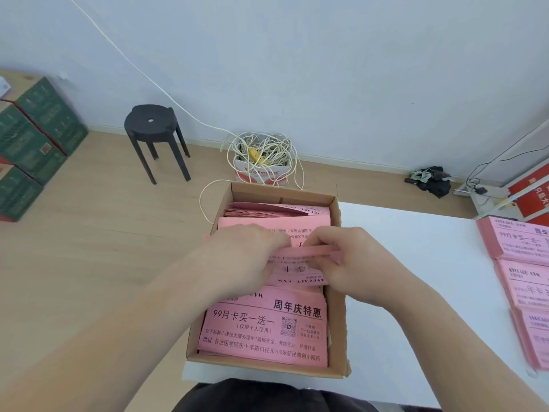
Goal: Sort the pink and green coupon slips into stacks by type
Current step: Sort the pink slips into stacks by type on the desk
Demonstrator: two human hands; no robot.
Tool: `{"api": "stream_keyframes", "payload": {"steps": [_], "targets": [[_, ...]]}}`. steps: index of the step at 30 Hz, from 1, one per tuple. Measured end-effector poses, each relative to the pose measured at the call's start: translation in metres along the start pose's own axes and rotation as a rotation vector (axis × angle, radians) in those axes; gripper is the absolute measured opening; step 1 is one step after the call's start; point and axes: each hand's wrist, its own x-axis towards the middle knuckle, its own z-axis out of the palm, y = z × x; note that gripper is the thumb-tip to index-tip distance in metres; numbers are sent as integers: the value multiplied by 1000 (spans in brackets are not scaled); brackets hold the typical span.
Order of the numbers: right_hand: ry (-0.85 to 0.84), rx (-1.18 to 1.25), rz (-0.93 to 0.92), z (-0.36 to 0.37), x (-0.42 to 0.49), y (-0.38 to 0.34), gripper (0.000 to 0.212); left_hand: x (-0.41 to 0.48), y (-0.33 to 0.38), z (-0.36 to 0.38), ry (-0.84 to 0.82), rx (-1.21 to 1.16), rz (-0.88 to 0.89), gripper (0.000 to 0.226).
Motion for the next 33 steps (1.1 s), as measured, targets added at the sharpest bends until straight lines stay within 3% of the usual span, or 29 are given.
{"api": "stream_keyframes", "payload": {"steps": [3,6,8,10,14,17,20,24,27,29,31,33], "targets": [[216,267,36,-7,-6,3,37,5,5,-8,135,-30,-69,17],[404,338,132,-19,-11,12,55,5,14,-29,313,-486,-160,13],[387,452,308,-30,-17,17,53,8,35,-36,382,-840,-167,17],[318,611,320,-37,-25,24,22,17,66,-30,407,-1032,-122,23],[357,714,258,-60,-63,42,50,42,135,6,405,-1195,-157,23],[397,751,229,-81,-96,67,38,57,177,35,328,-1278,-172,22],[438,575,242,-85,-116,100,25,67,212,60,292,-1319,-194,22],[420,348,277,-92,-136,161,20,80,240,86,120,-1300,-222,20],[271,141,263,-104,-147,192,23,83,234,94,190,-1224,-319,67],[148,-48,217,-109,-148,204,25,83,232,97,198,-1170,-262,91],[63,-250,168,-107,-145,208,21,87,235,103,162,-1129,-192,82],[25,-459,114,-103,-140,207,23,89,240,112,180,-1073,-149,54]]}}
